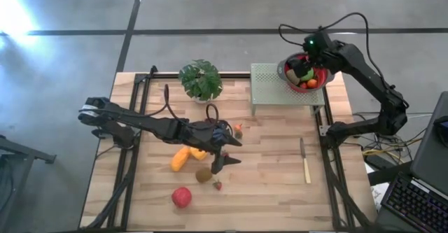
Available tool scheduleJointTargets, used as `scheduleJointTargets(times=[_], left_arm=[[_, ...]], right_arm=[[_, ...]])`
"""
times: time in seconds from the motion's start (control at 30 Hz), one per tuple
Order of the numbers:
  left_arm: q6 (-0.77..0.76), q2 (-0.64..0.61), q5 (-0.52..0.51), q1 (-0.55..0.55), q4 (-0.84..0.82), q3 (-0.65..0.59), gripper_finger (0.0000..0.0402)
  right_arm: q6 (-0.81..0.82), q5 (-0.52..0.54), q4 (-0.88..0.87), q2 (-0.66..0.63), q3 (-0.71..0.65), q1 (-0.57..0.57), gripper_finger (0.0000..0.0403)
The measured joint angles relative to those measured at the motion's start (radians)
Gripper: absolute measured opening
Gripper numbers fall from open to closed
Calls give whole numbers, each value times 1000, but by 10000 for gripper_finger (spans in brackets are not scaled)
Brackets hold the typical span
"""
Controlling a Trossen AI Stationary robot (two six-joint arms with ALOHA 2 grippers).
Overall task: Pick & Place Fruit
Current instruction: Put the red strawberry into the red strainer bowl on the shelf
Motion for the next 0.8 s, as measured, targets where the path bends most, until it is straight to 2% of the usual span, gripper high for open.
scheduleJointTargets(times=[0.17,0.33,0.8], left_arm=[[1,0,0,0,-28,0,314],[15,1,0,0,-56,0,314],[51,1,0,-45,-289,0,314]], right_arm=[[13,-73,0,-34,5,43,252],[21,-98,0,-58,8,126,251],[96,-91,3,-73,-10,514,210]])
